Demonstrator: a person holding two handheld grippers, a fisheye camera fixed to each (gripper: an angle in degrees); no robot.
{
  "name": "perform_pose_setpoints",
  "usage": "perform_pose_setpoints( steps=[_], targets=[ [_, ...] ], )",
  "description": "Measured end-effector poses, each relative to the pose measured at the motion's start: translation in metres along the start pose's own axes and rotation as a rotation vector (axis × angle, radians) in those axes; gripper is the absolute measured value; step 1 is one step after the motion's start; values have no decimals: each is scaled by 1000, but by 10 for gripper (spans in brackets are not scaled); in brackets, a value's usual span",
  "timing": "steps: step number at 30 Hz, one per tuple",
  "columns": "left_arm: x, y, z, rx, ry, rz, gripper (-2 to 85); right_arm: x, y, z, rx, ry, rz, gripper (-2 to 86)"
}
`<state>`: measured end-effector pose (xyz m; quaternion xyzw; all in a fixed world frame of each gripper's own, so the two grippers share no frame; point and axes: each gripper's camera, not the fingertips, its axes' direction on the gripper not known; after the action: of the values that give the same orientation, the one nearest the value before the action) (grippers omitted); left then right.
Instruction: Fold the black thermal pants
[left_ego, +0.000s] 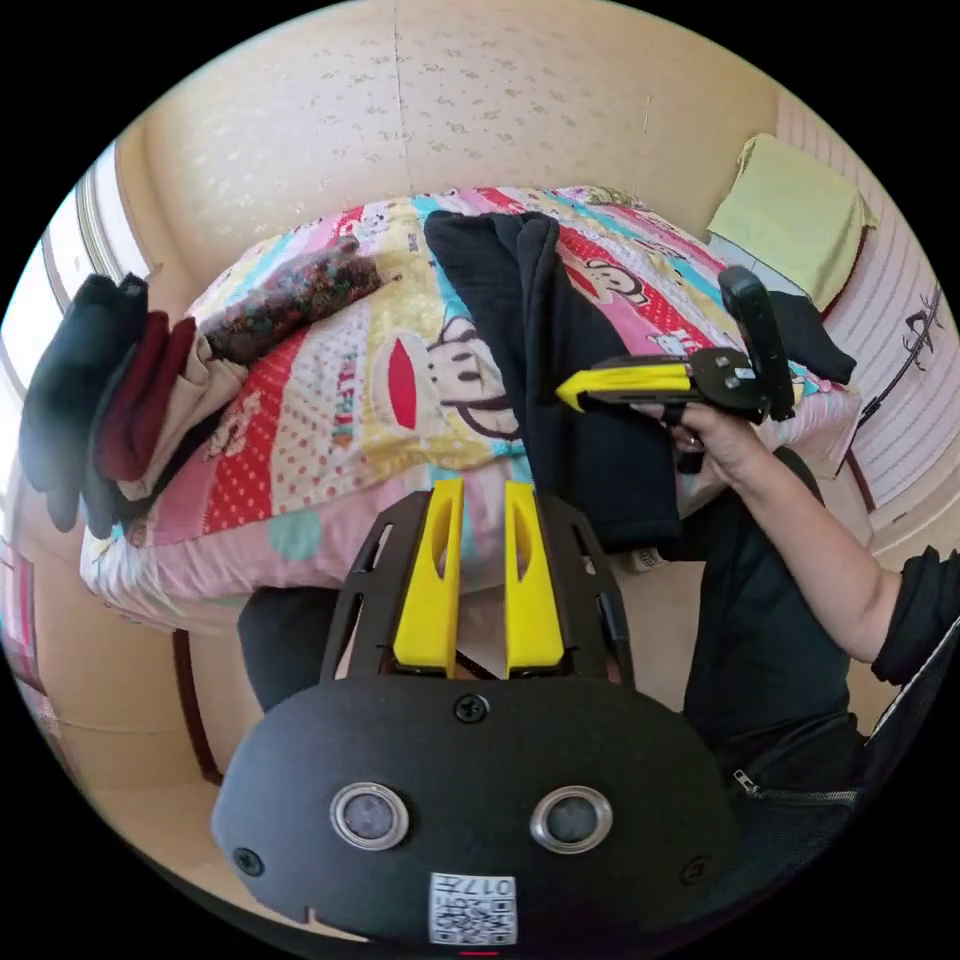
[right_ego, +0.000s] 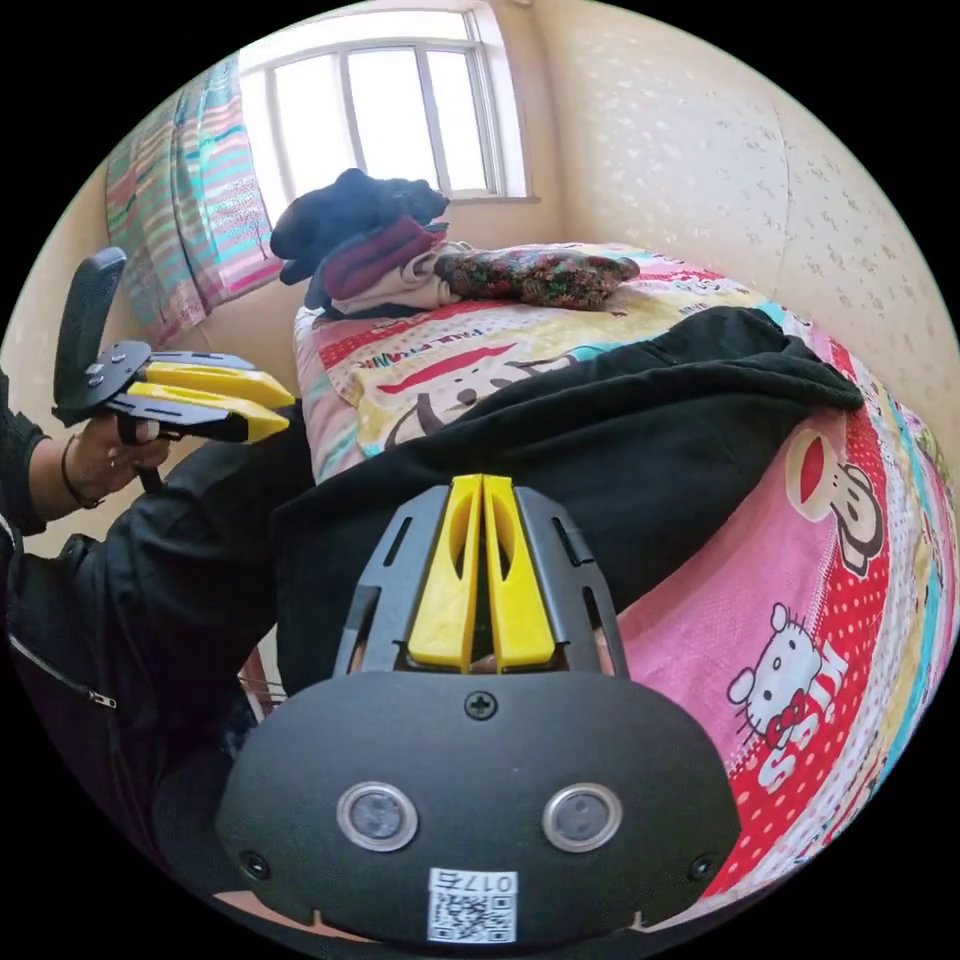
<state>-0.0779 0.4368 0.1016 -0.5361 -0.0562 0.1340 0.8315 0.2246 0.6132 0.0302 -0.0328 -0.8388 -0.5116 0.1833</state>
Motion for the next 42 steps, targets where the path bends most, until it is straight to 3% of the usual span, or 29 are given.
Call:
perform_pose_setpoints(
  steps=[5, 9, 14, 16, 21, 26, 27, 29, 31, 37, 42],
  targets=[
    [45, -141, -25, 192, 62, 265, 105, 55, 18, -5, 59, -254, 109, 1],
    [115, -268, 10, 351, -29, 430, 123, 89, 36, -7, 126, -422, 165, 2],
    [197, -409, 135, 136, -116, 552, 105, 120, 43, -2, 108, -536, 185, 2],
    [223, -464, 197, 60, -267, 529, 114, 128, 46, -2, 108, -567, 191, 2],
    [278, -515, 285, -87, -324, 662, 144, 145, 54, -3, 114, -623, 195, 4],
    [301, -530, 327, -93, -705, 688, 88, 155, 62, -7, 116, -630, 200, 4],
    [295, -537, 331, -123, -700, 691, 51, 156, 63, -7, 118, -628, 200, 4],
    [273, -556, 318, -151, -521, 627, 39, 160, 66, -9, 123, -629, 203, 4],
    [207, -588, 280, -58, -297, 342, 26, 163, 69, -11, 133, -626, 215, 4],
    [5, -578, 238, 69, -170, -49, 20, 175, 78, -15, 157, -644, 246, 4],
    [-125, -514, 283, -44, 46, -246, 40, 174, 79, -16, 131, -617, 243, 3]
  ],
)
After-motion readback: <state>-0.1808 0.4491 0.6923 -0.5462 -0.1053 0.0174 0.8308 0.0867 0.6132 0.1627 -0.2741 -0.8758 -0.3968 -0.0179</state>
